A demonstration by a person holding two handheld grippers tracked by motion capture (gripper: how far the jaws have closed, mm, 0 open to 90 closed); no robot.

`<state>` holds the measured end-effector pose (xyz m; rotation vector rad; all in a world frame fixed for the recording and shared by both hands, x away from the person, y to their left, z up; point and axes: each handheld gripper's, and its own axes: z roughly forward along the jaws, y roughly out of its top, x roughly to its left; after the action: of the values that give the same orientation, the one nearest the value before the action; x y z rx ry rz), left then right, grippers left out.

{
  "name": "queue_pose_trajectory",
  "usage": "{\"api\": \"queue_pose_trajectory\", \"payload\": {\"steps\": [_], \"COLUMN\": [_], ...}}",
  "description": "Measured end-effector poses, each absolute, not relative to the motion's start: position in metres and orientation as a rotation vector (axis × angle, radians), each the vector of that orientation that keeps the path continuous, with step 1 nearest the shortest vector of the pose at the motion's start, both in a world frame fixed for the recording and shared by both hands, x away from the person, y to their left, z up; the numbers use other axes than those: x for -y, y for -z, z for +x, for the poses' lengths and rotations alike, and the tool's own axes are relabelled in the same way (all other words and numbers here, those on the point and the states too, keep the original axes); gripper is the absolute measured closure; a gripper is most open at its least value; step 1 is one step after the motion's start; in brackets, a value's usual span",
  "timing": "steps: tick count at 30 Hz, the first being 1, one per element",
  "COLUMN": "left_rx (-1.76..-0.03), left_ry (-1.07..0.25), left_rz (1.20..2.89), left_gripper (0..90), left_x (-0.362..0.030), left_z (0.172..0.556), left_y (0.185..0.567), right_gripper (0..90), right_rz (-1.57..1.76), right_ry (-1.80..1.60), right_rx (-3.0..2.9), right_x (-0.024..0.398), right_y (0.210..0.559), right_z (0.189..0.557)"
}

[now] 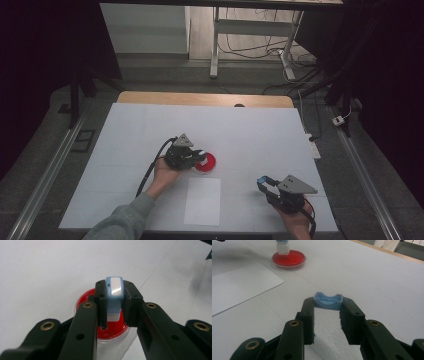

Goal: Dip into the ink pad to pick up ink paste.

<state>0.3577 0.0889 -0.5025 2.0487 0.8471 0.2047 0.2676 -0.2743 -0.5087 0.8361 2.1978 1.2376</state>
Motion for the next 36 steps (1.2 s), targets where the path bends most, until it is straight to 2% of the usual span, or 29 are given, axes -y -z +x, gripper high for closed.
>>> {"api": "queue_pose_trajectory", "payload": {"steps": [36], "left_rx": [-0.841], "left_ry": [-0.242], "left_rz": [2.103], "left_gripper": [76.0], "left_x": [-0.0843], "left_z": [0.3550], "left_y": [0.5112], "right_gripper": [64.9], "right_rz": [0.831], "right_ry": [-1.240], "right_rx": [-2.196], "right_x": [0.2748], "right_y": [0.5083], "right_z": [0.2677]}}
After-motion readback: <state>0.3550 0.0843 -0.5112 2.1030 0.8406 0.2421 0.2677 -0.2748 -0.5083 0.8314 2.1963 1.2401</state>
